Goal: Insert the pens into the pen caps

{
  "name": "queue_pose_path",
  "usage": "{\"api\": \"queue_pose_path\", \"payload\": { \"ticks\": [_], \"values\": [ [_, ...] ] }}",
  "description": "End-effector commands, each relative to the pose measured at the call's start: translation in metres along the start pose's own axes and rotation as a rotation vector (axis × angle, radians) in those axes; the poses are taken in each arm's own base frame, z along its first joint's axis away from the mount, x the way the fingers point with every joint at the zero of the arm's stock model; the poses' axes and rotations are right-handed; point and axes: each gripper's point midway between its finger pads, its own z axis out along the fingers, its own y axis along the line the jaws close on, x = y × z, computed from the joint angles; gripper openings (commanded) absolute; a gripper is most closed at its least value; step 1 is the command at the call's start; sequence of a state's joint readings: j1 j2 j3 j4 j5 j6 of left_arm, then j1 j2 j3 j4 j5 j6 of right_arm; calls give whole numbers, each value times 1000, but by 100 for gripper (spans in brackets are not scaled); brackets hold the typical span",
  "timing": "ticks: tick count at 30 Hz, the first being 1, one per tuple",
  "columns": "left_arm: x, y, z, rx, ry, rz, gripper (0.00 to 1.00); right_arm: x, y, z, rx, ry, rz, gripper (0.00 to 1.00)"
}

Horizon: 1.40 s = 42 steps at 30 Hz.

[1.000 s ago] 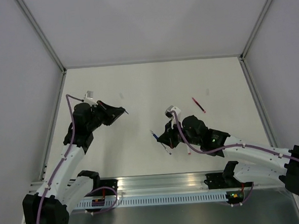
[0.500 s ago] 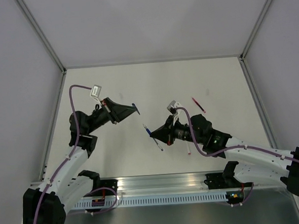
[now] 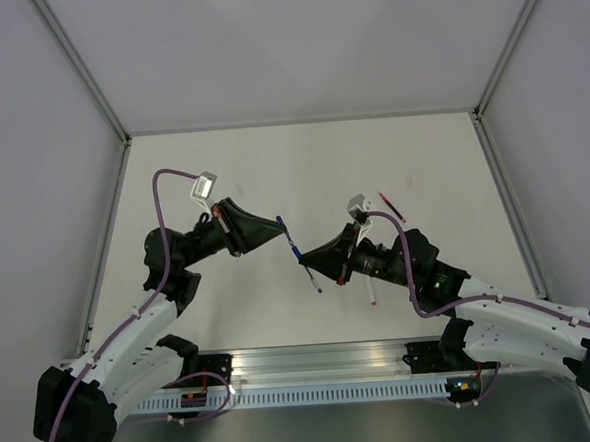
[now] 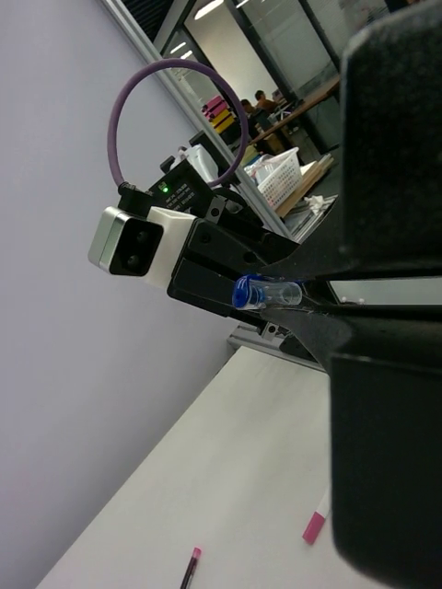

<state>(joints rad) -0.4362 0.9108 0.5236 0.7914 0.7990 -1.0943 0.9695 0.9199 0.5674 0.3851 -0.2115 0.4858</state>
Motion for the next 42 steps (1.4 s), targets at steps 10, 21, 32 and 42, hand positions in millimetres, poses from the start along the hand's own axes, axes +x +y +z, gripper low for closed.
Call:
{"api": "queue_pose_path", "payload": {
  "ticks": [10, 21, 32, 42],
  "values": [
    [-15, -5, 4, 3, -71, 69, 2, -20, 14, -5, -46, -82, 0, 0],
    [-4, -13, 8, 31, -54, 61, 2, -24, 15, -8, -45, -105, 10, 0],
    [8, -6, 6, 25, -42, 50, 2, -27, 12, -13, -29, -128, 10, 0],
    [-6, -19, 11, 40, -66, 81, 2, -22, 11, -14, -21, -105, 14, 0]
  ]
}}
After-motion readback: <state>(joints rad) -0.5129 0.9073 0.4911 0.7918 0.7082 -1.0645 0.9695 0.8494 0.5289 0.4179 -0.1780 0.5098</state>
